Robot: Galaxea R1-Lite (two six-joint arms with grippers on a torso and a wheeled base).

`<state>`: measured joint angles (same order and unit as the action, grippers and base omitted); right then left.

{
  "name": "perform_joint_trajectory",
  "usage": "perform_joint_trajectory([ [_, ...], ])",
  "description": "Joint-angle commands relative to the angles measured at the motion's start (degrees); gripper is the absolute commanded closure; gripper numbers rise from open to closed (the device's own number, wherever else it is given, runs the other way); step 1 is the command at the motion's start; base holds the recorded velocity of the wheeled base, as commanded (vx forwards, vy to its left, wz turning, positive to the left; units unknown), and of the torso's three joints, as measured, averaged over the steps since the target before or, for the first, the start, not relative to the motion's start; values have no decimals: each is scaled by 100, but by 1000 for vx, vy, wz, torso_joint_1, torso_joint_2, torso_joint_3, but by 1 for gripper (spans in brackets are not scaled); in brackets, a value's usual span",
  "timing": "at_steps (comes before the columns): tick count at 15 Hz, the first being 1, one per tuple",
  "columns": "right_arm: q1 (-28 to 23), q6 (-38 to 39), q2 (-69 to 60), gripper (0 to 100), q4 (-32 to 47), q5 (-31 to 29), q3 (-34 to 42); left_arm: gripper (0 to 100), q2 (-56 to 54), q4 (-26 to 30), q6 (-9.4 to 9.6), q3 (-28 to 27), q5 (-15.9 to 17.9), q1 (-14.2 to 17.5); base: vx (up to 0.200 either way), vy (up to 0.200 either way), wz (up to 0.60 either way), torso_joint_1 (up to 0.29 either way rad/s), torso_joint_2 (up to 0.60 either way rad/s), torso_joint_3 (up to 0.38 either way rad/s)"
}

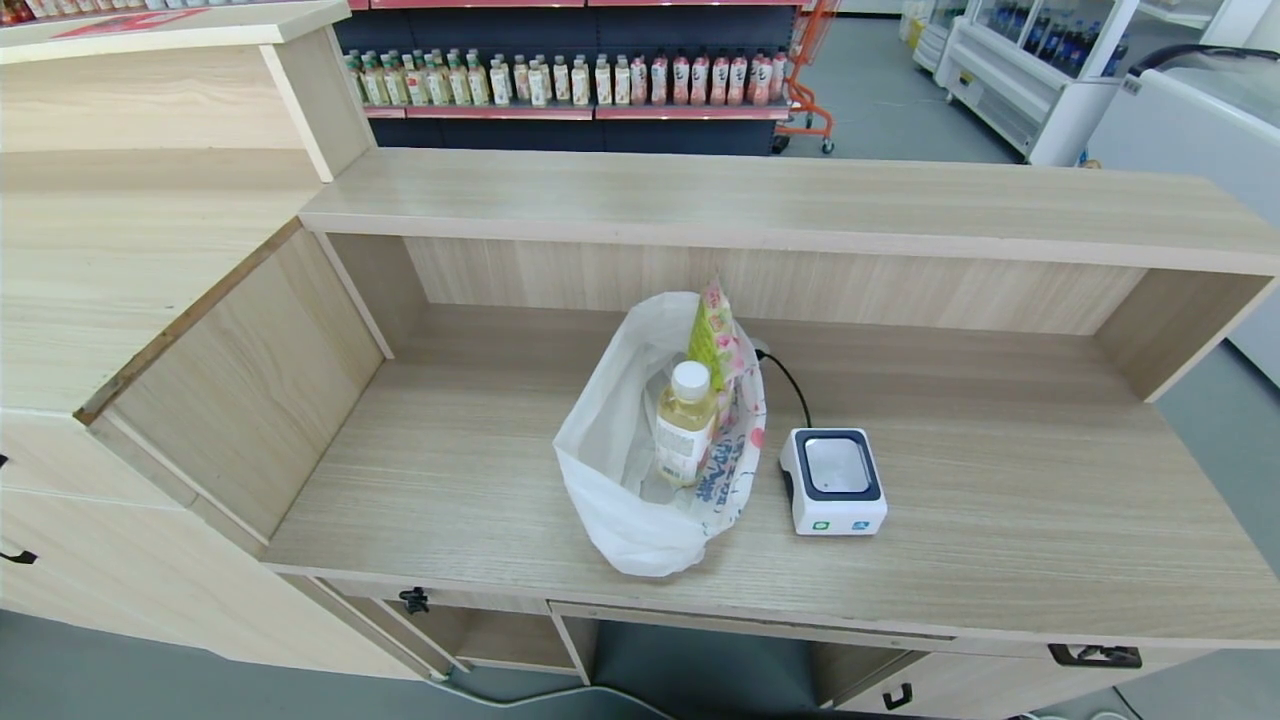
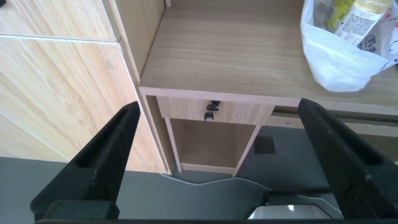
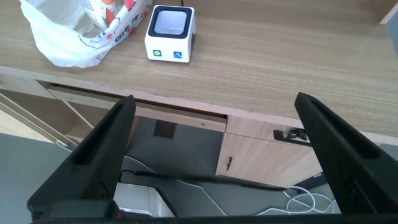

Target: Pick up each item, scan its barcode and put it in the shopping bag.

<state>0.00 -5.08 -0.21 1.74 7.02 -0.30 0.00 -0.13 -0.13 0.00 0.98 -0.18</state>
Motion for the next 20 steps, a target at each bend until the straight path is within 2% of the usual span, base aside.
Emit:
perform_joint_trajectory([
  [1,0,-1,21,0,1,1,-5,0,9,-4,13,0,-1,1,200,-200,0,-2,-7,7],
  [7,0,-19,21,0,1,1,-5,0,9,-4,13,0,-1,1,200,-200,0,6,1,0],
  [18,0,-10,21,0,1,1,-5,0,9,-4,5,0,-1,1,0,0,0,0,0,0],
  [19,0,-37,21,100,1,1,-5,0,9,-4,5,0,-1,1,0,0,0,0,0,0],
  [20,0,-37,21,100,1,1,-5,0,9,-4,-4,0,-1,1,0,0,0,0,0,0],
])
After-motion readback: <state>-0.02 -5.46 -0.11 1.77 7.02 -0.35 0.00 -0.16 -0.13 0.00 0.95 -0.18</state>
